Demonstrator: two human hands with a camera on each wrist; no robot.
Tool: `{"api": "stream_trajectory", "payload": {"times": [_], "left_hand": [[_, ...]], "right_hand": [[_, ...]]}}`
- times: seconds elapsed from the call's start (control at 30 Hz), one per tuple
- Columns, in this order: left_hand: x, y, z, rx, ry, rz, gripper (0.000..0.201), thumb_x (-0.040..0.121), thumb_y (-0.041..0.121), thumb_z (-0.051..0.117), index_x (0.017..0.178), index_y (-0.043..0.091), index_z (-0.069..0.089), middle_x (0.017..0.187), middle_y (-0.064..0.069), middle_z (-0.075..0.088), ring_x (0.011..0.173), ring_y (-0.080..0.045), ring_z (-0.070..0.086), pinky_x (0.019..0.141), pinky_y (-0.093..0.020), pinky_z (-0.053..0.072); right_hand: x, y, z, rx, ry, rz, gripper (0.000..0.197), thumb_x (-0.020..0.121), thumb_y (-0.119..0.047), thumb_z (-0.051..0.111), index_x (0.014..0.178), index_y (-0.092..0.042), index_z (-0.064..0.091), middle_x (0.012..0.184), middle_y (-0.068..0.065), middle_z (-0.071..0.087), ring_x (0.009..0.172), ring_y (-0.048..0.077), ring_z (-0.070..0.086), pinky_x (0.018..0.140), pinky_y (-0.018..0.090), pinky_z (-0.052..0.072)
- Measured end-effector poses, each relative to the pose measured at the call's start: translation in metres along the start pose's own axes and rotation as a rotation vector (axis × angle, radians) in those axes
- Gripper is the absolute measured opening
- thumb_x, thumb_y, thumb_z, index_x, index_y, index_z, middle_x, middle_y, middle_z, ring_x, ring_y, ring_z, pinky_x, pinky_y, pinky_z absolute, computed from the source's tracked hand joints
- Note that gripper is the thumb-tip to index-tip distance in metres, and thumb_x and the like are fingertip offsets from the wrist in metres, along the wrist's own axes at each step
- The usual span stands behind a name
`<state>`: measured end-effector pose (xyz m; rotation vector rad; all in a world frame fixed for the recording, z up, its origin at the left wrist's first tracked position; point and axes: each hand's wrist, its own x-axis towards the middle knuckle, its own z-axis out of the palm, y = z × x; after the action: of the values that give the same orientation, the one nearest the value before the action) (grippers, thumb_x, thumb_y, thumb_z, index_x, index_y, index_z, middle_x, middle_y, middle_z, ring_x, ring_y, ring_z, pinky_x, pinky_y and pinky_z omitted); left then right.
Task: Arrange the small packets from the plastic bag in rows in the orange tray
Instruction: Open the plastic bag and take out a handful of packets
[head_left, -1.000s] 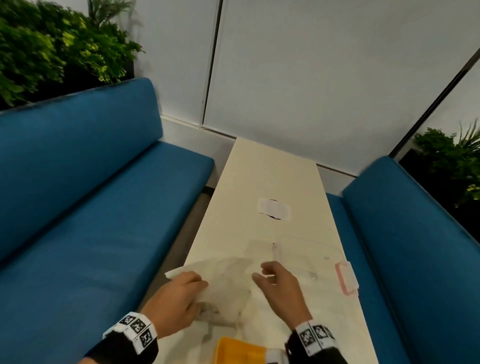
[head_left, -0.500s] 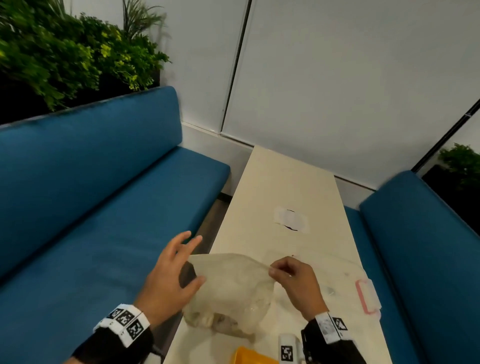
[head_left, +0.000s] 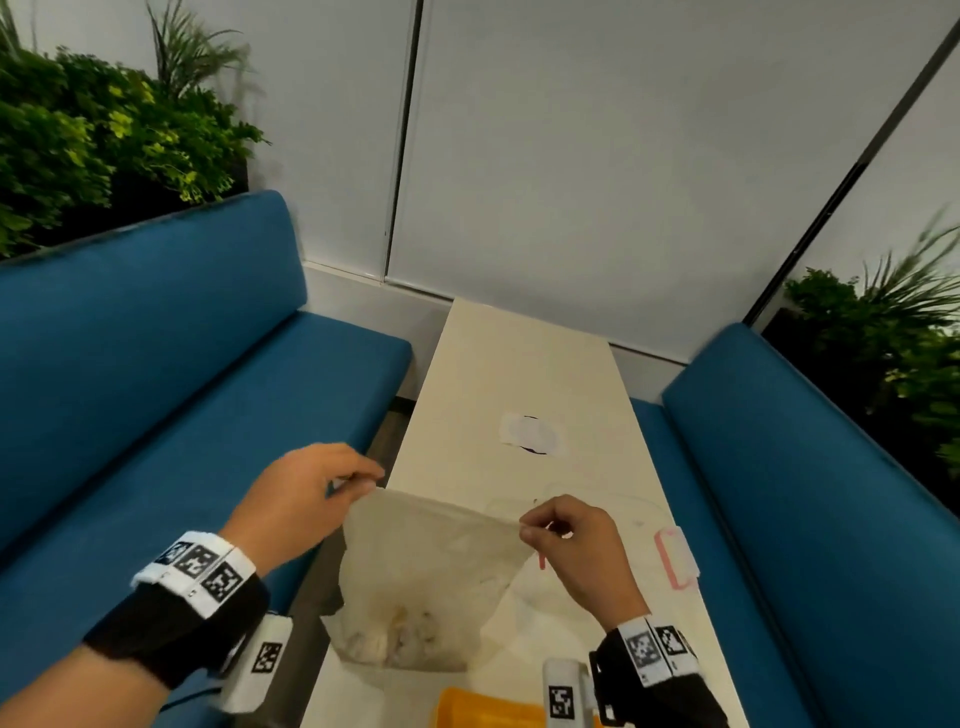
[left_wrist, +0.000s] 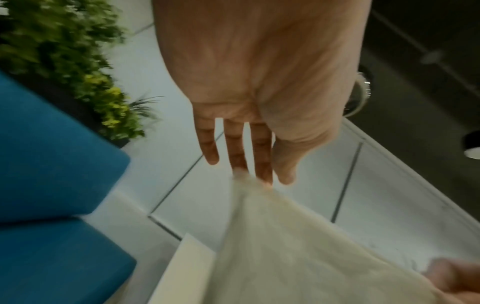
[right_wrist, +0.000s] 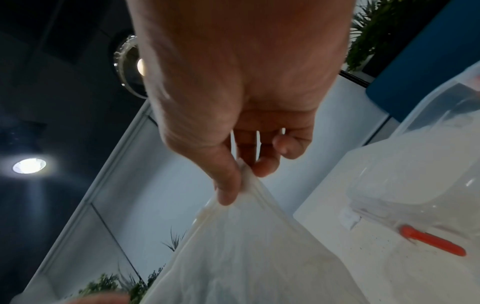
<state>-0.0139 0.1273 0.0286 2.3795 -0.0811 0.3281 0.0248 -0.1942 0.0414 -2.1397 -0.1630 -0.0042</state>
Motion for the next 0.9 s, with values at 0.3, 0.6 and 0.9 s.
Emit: {"api": "stream_trajectory", "payload": {"times": [0.3,0.6,0.9], "left_hand": [[0.010,0.092,0.070,0.314,-0.260,0.290,0.030,0.104,0.047,0.046,0.126,0.040,0.064,0.116,0.012,0.066,0.108,-0.012,0.060,0.093,-0.032,0.042],[-0.011,0.053,0.035,0.199,-0.154,0.132,0.021,0.098,0.052,0.057,0.107,0.044,0.073,0.100,0.028,0.069,0.094,0.002,0.062,0.084,-0.027,0.050],[-0.042,-0.013,-0.030,0.010,-0.051,-0.174,0.011,0.089,0.038,0.075,0.088,0.049,0.073,0.088,0.027,0.071,0.083,0.003,0.065,0.076,-0.025,0.054]], "right_hand": [[-0.012,-0.020,0.011,0.038,-0.020,-0.017,0.027,0.079,-0.007,0.079,0.065,-0.029,0.071,0.079,-0.006,0.071,0.056,0.005,0.055,0.055,0.023,0.047],[-0.021,-0.016,0.010,0.111,-0.052,0.012,0.018,0.080,0.004,0.075,0.071,-0.011,0.071,0.080,0.008,0.071,0.060,0.023,0.068,0.059,0.021,0.051],[-0.020,-0.013,-0.005,0.124,-0.102,0.087,0.008,0.084,0.000,0.072,0.078,-0.005,0.069,0.078,0.010,0.070,0.062,0.023,0.071,0.058,0.032,0.054]]}}
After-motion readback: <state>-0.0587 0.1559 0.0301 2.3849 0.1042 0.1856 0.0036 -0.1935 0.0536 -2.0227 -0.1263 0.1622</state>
